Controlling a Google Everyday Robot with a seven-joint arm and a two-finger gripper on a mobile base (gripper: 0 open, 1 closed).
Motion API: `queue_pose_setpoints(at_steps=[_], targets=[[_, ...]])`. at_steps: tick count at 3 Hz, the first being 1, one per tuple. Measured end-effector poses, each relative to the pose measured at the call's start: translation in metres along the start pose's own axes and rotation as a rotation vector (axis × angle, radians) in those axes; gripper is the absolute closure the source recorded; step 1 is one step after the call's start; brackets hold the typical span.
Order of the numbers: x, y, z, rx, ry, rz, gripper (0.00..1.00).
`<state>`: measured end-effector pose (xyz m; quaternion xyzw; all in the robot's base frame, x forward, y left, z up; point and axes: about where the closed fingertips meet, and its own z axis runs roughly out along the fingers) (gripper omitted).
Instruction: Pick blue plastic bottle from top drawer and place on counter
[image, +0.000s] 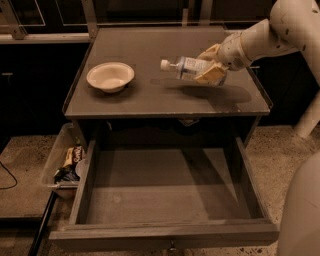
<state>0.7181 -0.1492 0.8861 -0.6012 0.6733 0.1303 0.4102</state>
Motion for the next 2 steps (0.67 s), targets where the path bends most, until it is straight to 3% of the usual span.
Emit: queue_pose_setpoints(at_steps=[1,2], targets=[[0.0154,0.0004,0.0140,-0.036,0.019,0.057,1.00],[0.0159,0.0005,0.0144,-0.037,0.020,0.059,0.81]])
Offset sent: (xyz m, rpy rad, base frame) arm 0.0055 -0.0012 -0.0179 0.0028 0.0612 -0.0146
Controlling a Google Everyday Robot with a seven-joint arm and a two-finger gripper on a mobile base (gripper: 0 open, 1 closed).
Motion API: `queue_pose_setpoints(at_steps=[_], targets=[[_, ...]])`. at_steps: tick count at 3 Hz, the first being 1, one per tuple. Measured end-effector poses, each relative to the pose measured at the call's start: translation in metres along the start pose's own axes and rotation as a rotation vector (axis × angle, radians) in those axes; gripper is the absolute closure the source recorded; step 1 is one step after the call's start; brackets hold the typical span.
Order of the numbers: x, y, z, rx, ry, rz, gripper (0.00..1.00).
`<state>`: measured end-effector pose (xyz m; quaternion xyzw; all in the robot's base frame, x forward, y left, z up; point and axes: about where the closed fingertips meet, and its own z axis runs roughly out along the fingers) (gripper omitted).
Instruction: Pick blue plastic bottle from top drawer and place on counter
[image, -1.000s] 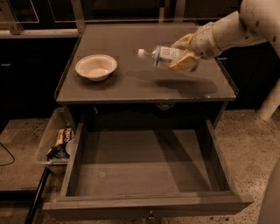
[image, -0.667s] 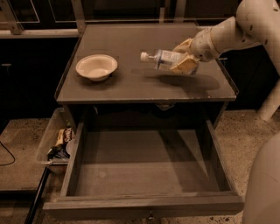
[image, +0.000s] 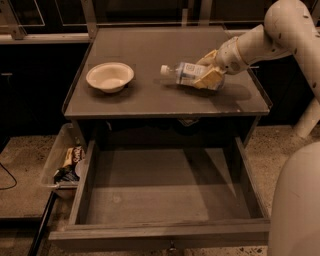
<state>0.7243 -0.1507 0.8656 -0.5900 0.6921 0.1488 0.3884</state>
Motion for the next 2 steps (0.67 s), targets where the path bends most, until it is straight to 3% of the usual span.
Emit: queue_pose_setpoints(at_steps=[2], targets=[[0.0000,0.0000,0.0001,0.000,0.000,0.000,0.34]])
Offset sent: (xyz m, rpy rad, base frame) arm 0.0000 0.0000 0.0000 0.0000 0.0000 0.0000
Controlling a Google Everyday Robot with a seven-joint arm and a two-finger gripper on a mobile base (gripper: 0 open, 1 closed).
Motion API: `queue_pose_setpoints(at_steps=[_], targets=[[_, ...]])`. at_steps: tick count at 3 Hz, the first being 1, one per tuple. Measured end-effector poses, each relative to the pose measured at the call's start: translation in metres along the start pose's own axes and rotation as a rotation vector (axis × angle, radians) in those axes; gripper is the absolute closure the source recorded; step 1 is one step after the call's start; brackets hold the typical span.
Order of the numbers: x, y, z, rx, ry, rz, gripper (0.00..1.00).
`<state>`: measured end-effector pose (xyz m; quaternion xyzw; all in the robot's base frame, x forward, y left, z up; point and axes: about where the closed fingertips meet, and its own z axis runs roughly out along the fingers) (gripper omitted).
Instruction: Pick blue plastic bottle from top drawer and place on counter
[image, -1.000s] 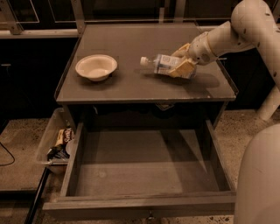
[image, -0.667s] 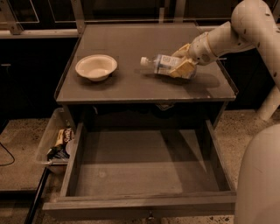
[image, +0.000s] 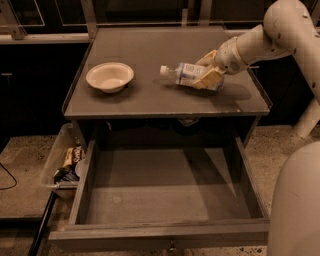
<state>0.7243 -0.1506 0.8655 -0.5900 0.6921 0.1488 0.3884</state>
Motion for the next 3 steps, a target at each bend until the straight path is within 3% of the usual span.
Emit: queue_pose_setpoints(at_steps=[1,2,3], targets=[[0.0000,0.0000,0.0000,0.000,0.000,0.000,0.11],[0.0000,0.0000,0.0001,0.000,0.000,0.000,0.00],[0.0000,0.0000,0.0001,0.000,0.000,0.000,0.00]])
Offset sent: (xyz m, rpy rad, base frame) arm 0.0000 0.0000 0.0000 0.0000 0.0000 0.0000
